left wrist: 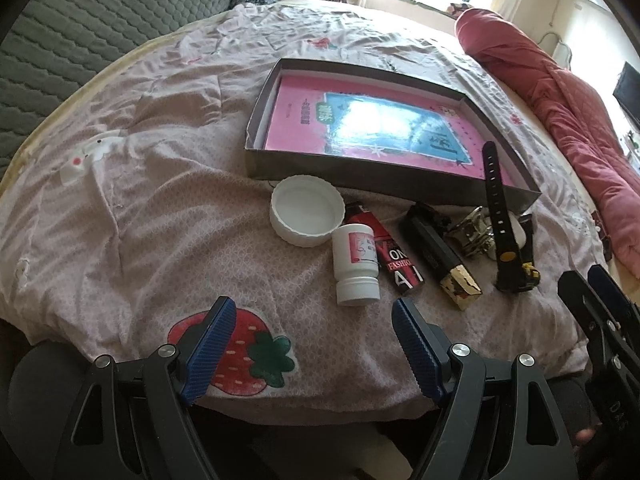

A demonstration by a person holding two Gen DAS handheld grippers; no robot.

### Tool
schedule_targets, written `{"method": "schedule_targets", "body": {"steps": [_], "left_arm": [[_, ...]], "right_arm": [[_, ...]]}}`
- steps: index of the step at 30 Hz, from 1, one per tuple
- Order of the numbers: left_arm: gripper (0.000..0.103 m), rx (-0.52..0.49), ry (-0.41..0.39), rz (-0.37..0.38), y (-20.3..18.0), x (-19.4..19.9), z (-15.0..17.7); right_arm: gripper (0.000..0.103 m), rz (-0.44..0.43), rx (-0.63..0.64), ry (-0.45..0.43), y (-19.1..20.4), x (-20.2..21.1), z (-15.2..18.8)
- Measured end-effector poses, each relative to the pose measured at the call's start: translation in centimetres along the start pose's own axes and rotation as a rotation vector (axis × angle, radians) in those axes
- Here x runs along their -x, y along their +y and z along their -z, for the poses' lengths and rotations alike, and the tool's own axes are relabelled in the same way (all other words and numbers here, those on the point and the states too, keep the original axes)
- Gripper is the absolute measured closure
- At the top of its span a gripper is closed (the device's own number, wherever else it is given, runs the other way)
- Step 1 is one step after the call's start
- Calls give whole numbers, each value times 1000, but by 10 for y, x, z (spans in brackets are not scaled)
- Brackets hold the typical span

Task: Organize rigid objects
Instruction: 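Close the left gripper on the white pill bottle while the right gripper approaches the yellow watch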

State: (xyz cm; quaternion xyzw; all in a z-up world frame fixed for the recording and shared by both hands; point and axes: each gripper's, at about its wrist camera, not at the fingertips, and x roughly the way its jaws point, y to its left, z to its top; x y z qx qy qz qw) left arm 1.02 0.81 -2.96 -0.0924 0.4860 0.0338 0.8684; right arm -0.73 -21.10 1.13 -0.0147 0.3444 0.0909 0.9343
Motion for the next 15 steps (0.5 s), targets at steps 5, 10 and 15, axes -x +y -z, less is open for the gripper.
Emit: {"method": "schedule_targets", "body": {"steps": [5,10,15], "left_arm": [[22,11,34,-6,1,-12,-4],[22,9,49,8,0,-20,-7],[31,-1,53,24,-3,-26,-11]], "right_arm": [[34,-6,32,48,2,-13,1],[34,4,139,94,16,-30,2],[34,51,253,146,26,-38,3]]}}
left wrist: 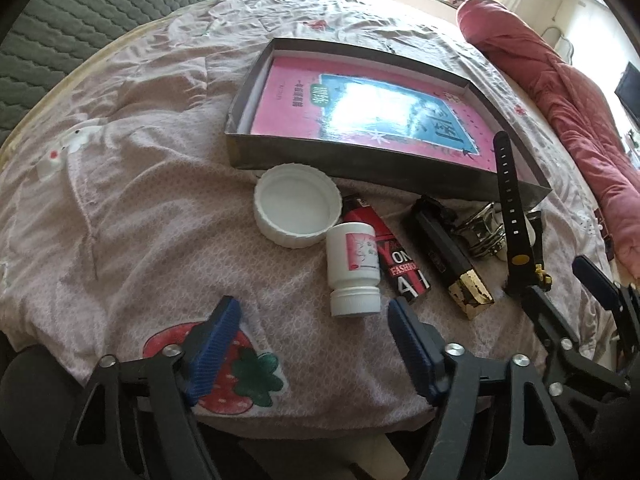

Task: Organize rigid objects
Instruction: 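Close the left gripper on the white pill bottle while the right gripper approaches the yellow watch, then close the right gripper on the black-strapped yellow watch while the left gripper lifts the bottle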

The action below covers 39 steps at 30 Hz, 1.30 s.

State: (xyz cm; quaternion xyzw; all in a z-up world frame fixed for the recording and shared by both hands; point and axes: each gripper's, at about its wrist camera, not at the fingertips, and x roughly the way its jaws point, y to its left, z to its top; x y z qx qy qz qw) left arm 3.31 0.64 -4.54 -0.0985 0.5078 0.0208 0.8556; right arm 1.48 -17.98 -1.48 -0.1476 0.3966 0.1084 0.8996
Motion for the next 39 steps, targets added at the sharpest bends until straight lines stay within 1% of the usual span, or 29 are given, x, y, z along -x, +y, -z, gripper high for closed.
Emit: {"method": "schedule_targets", "body": {"steps": [2,5,8,11,12,13,14,15,19,23,25,26,28,29,30,34,36,39], "left_arm": [[34,-1,5,8,-1,-3,-2],[42,-5,5,17,-2,-4,-3],[48,-4,9,29,-3,-6,-5],[50,-6,7,26,-4,-9,-7],[53,-8,5,25,-5,-9,-8],[54,-10,1,25,-6,-9,-8],[58,-13,0,25,-7,-9,-8],[62,-17,-2,26,-8,-9,-8],[65,-27,4,22,-15,-13,-8],[66,-30,14,13,-22,-19,-12],[66,-28,19,19,-22,-24,-13],[66,-20,22,30,-20,-26,-13],[70,-6,15,56,-15,-25,-13],[74,5,14,66,-12,-25,-14],[76,14,11,82,-8,-23,-14],[76,36,8,137,0,-20,-12],[76,49,13,159,2,-20,-11],[76,40,7,174,1,-15,-9]], "right_arm": [[34,42,70,4,4,-4,-2],[36,53,128,-6,10,-10,-2],[41,76,171,-5,16,-16,-1],[48,85,199,17,17,-23,-1],[53,84,203,29,17,-26,-1],[55,84,205,36,17,-29,-1],[57,79,206,46,16,-31,-1],[58,74,207,51,17,-33,0],[63,56,213,54,16,-40,-1],[64,20,174,45,10,-41,-2],[64,-11,134,35,2,-39,-3],[64,-30,108,23,-2,-37,-4],[64,-65,64,0,-9,-32,-4],[64,-76,47,-7,-12,-30,-4],[64,-92,22,-19,-16,-27,-4],[64,-176,-99,-63,-35,-17,-2],[64,-201,-147,-78,-40,-14,0],[64,-234,-201,-93,-44,-13,0]]}}
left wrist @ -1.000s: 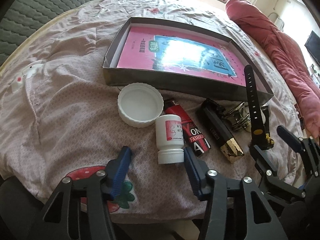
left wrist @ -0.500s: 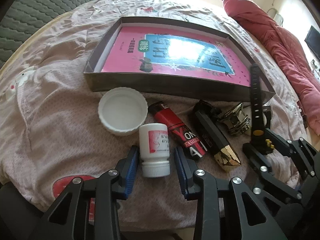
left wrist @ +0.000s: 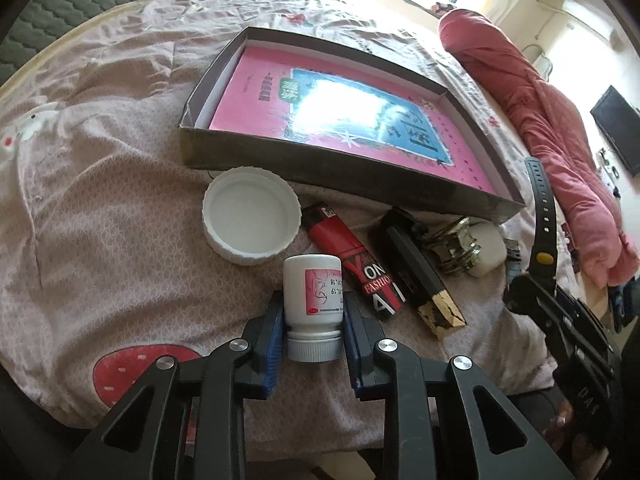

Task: Organize rigid objects
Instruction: 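Close the right gripper on the black-strapped yellow watch while the left gripper lifts the bottle, then carry the bottle with the left gripper while the right gripper carries the watch into the tray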

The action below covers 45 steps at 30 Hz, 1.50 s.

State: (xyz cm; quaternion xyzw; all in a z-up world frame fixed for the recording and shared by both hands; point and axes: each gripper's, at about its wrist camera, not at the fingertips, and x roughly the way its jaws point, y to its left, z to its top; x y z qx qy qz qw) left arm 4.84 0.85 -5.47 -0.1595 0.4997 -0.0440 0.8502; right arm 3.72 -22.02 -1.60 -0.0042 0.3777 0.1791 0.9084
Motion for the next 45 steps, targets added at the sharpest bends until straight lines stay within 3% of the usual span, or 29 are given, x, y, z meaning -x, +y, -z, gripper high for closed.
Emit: {"method": "schedule_targets", "body": {"steps": [15,30,45], "left_arm": [[76,-26,-81,40,-9,38,1],[76,-43,-133,32,-14,53,-1],[76,-59,-166,22,-16,56,-6]], "right_arm": [[66,-80,-64,-82,-4,19,1],[68,-124,-69,-189,2,38,-7],[68,-97,-35,-267,9,44,-24]]}}
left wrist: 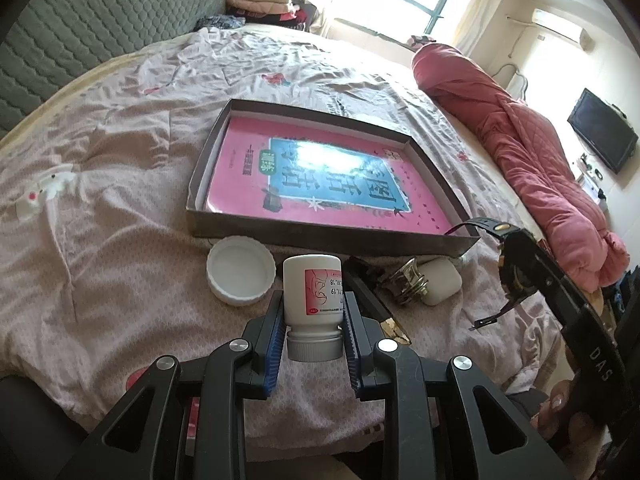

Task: Organize rigid objects
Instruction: 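Carry the bottle with the left gripper while the right gripper carries the watch into the tray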

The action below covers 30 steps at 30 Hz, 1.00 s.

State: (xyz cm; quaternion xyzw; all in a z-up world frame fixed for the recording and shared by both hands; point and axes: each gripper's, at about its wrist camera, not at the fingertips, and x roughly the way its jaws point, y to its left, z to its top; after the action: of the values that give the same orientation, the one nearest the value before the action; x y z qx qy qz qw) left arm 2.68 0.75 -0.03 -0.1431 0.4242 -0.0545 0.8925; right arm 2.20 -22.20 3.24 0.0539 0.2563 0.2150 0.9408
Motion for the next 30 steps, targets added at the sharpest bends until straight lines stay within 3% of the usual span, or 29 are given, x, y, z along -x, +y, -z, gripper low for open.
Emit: {"method": "schedule_targets", "body": {"steps": [13,25,30], "left_arm": [[76,-14,-34,-12,-2,-5,-13],[76,4,-78,-38,4,-19,-52],[76,12,-71,-62,9,-34,-66]], "right_arm": [[71,11,50,-12,9,-31,-20],[71,48,87,-48,9,-57,-43],[71,90,161,-54,13,-70,-46]]}}
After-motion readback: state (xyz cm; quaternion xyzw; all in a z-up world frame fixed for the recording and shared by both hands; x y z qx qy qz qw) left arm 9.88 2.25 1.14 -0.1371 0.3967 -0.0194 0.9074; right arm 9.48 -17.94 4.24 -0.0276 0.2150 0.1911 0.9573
